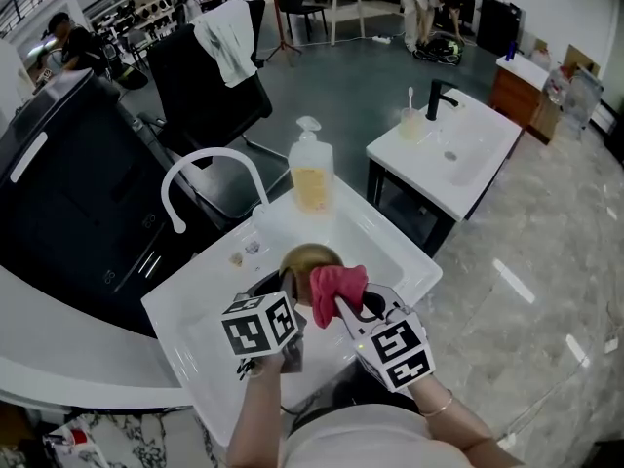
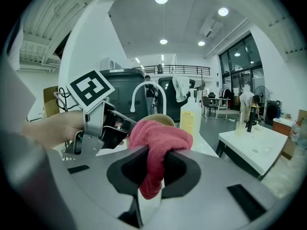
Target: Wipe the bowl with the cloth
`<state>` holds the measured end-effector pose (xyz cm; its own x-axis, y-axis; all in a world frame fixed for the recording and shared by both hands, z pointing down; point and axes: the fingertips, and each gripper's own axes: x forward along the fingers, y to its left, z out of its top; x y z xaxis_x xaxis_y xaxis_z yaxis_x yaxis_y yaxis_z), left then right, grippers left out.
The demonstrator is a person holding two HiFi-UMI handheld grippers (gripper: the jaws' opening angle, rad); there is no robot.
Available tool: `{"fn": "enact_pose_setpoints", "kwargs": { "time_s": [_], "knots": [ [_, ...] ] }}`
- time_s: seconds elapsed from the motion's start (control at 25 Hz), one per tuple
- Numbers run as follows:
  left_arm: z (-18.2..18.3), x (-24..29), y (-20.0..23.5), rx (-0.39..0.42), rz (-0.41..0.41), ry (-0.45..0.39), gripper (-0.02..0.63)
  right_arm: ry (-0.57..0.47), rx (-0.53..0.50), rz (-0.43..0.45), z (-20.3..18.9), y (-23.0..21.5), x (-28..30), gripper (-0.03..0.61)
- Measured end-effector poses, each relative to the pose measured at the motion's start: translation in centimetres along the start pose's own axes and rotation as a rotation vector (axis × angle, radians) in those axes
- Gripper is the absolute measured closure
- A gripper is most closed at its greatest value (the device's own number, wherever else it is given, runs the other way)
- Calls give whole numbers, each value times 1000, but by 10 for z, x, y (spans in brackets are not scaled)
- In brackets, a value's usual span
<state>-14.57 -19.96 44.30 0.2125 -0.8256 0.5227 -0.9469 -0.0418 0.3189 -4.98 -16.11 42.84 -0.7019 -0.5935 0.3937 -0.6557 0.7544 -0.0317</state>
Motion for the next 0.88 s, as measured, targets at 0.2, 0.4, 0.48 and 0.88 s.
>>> {"fn": "enact_pose_setpoints", "kwargs": {
  "time_s": [0.2,0.4,0.48,0.88],
  "knots": [
    [-2,0,-2,15,7,8,584,-5,13,-35,-1,-14,-7,526],
    [-4,-1,-3,20,17,14,584,-21,33,-67,1,-27,-15,526],
    [-5,-2,0,24,30,17,584,-30,48,-74,3,-31,-17,526],
    [-10,-25,56,-43,168,-2,586,-94,134,-83,13,-50,-27,526]
  ]
}}
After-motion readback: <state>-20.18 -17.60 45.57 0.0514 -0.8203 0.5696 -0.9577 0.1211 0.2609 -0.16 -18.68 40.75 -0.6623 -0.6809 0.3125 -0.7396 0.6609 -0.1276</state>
